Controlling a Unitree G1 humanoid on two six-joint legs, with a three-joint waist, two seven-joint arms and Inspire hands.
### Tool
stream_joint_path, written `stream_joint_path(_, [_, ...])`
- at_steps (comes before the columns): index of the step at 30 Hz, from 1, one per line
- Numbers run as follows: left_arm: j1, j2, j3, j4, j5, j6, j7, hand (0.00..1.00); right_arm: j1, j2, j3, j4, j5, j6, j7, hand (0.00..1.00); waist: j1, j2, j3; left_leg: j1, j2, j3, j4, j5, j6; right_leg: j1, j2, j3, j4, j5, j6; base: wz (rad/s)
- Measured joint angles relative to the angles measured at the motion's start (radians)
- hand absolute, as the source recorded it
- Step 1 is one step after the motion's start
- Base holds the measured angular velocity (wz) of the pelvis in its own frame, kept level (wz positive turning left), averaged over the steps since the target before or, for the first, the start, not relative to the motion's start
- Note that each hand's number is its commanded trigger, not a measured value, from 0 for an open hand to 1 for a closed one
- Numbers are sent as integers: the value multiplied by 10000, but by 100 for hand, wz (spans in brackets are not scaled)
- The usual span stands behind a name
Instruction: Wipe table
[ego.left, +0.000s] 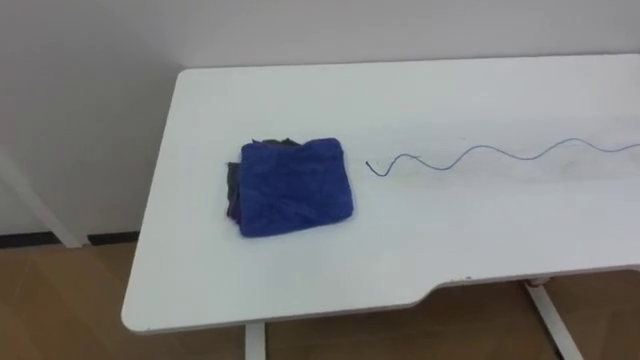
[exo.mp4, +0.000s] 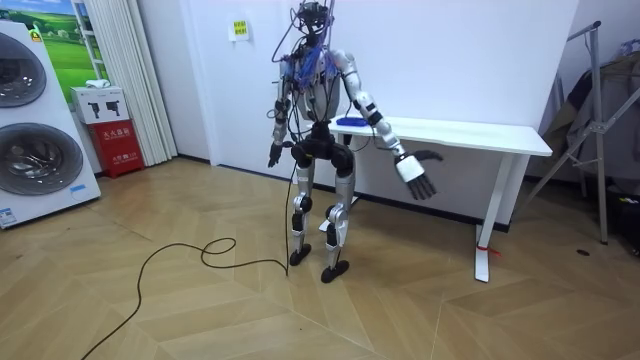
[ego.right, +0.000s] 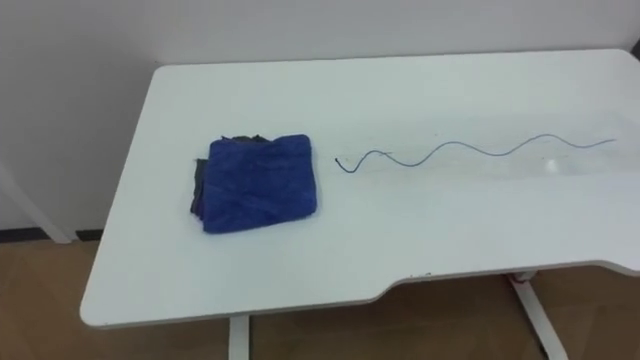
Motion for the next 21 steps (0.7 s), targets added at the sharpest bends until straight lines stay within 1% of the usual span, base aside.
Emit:
stream_joint_path(1, [-52,37,-39,-1,-12,-10,-1,0,-147,-122,0,-418,-104,-8,-334,0,14,-30,-15,-91,-4,12,15,0,0,-100,-5,14,26,1,1,0])
stream_joint_path(2, [-75,44,-77,-35,29,-17,-1,0,-238,-125,27,-1044,-547,-40,-683,0,25,-66,-2,-153,-7,12,37,0,0,-155,-5,13,32,5,4,0])
stream_joint_path(3, [-75,43,-128,-35,45,-17,-1,0,-278,-125,29,-1349,-833,-40,-817,0,43,-84,-11,-165,-12,14,32,0,0,-183,-8,24,43,6,5,-4])
stream_joint_path(4, [-73,41,-186,-23,49,-20,-13,0,-364,-127,49,-2035,-1341,-42,-1068,0,79,-93,-14,-170,-11,39,31,0,0,-256,-14,51,110,5,6,-4])
stream_joint_path(6, [-62,52,-191,-21,34,-27,-34,0,-584,-137,53,-2993,-2038,-67,-1380,0,81,-105,-6,-173,-9,40,29,1,1,-257,-15,43,139,6,6,-2])
stream_joint_path(8, [-28,51,-407,-96,47,-39,-48,0,-636,-137,433,-4604,-3133,-114,-1684,0,123,-52,-7,-184,-9,38,25,2,2,-300,-15,19,138,6,6,0])
stream_joint_path(9, [-33,50,-463,-115,47,-46,-48,0,-634,-137,570,-5002,-3320,-134,-1732,0,148,-65,1,-201,-6,37,21,2,1,-317,-15,14,135,6,6,0])
stream_joint_path(10, [-17,44,-599,-242,28,-48,-48,0,-579,-135,859,-5909,-3582,-148,-1764,0,200,31,-54,-246,-2,35,21,3,2,-359,-11,21,132,6,6,0])
stream_joint_path(11, [34,31,-768,-458,29,-55,-49,0,-475,-134,1122,-6840,-3945,-154,-1792,0,243,38,-57,-263,-1,27,22,4,3,-389,-13,6,140,6,6,0])
stream_joint_path(12, [35,28,-832,-527,25,-61,-49,0,-437,-125,1221,-7266,-4213,-154,-1801,0,292,20,-47,-260,-2,13,19,4,3,-387,-15,-3,147,6,6,0])
stream_joint_path(14, [-12,23,-934,-561,25,-177,-57,0,-467,-114,1669,-8717,-5660,-204,-1849,0,445,14,-41,-248,1,11,13,5,4,-385,-14,6,140,7,6,0])
stream_joint_path(15, [-25,20,-937,-563,31,-202,-68,0,-465,-113,1770,-9029,-5997,-246,-1841,0,477,45,-55,-253,1,11,11,5,4,-385,-13,3,134,7,6,0])
stream_joint_path(16, [-24,0,-994,-567,44,-213,-80,0,-467,-110,1974,-9677,-6647,-228,-1819,0,602,27,-37,-251,0,5,-10,6,5,-387,-13,2,135,7,6,0])
stream_joint_path(17, [-20,-10,-1165,-568,46,-210,-87,0,-467,-109,2237,-10425,-7163,-235,-1796,0,611,36,-31,-248,-1,2,-12,7,6,-378,-14,2,135,7,6,0])
stream_joint_path(18, [-5,-23,-1216,-568,38,-206,-90,0,-465,-107,2364,-10790,-7409,-236,-1795,0,624,26,-25,-238,-1,4,-14,7,6,-364,-14,7,135,7,6,0])
stream_joint_path(19, [-2,-40,-1317,-569,39,-209,-96,0,-478,-106,2603,-11365,-7928,-248,-1787,0,784,-30,52,-176,0,8,-18,8,6,-313,-12,7,134,6,6,0])
stream_joint_path(20, [-22,-95,-1322,-573,33,-209,-96,0,-529,-107,2844,-11849,-8488,-254,-1732,0,847,-77,104,-158,7,9,-20,8,6,-300,-8,4,131,6,6,0])
stream_joint_path(21, [-34,-125,-1328,-576,24,-208,-96,0,-579,-110,2954,-12040,-8744,-258,-1698,0,853,-98,117,-182,7,5,-14,8,6,-314,-9,-6,132,6,6,4])
